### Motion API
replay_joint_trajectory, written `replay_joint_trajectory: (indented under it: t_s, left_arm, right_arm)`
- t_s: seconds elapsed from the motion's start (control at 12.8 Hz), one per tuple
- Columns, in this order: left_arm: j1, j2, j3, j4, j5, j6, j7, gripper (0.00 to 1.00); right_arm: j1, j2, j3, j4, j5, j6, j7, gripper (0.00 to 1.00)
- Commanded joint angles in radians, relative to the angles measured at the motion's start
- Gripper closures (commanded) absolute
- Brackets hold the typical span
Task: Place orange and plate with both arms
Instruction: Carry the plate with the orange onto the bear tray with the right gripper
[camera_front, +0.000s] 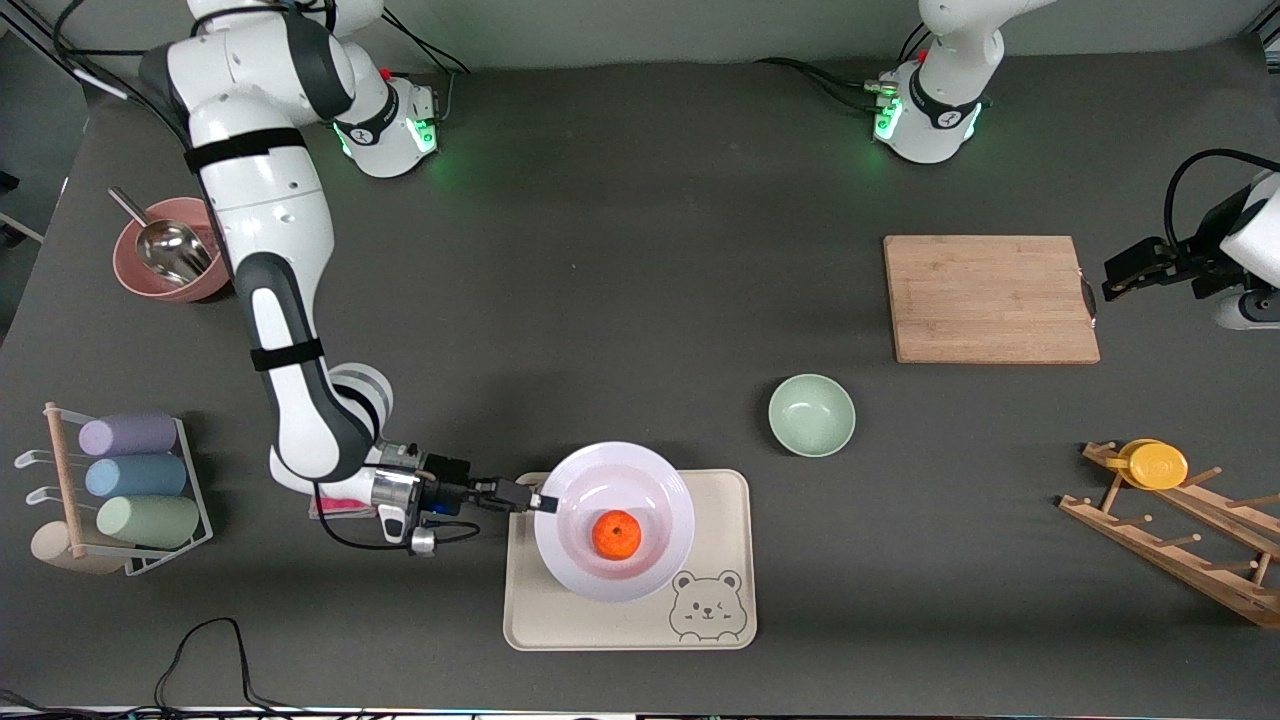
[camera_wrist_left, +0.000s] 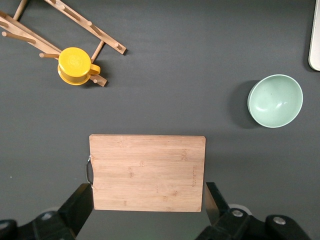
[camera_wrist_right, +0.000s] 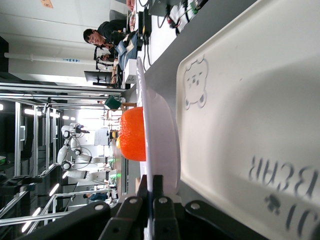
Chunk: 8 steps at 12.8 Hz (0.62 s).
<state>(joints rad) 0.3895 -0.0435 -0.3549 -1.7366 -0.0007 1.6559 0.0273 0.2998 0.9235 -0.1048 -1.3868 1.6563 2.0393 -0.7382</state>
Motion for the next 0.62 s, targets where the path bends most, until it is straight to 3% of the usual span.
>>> replay_joint_trajectory:
  t_s: [0.0,0.54]
  left_arm:
    - [-0.006,-0.038,0.008,-0.037,-0.012,0.016,0.019,0.00]
    - [-0.017,-0.056,0.010,-0.035,-0.012,0.018,0.016,0.00]
  right_arm:
    - [0.002,0.087,-0.001,0.109,-0.013,0.030,0.042,1.00]
    - [0.002,0.181,0.005,0.167,0.007,0.041,0.029,1.00]
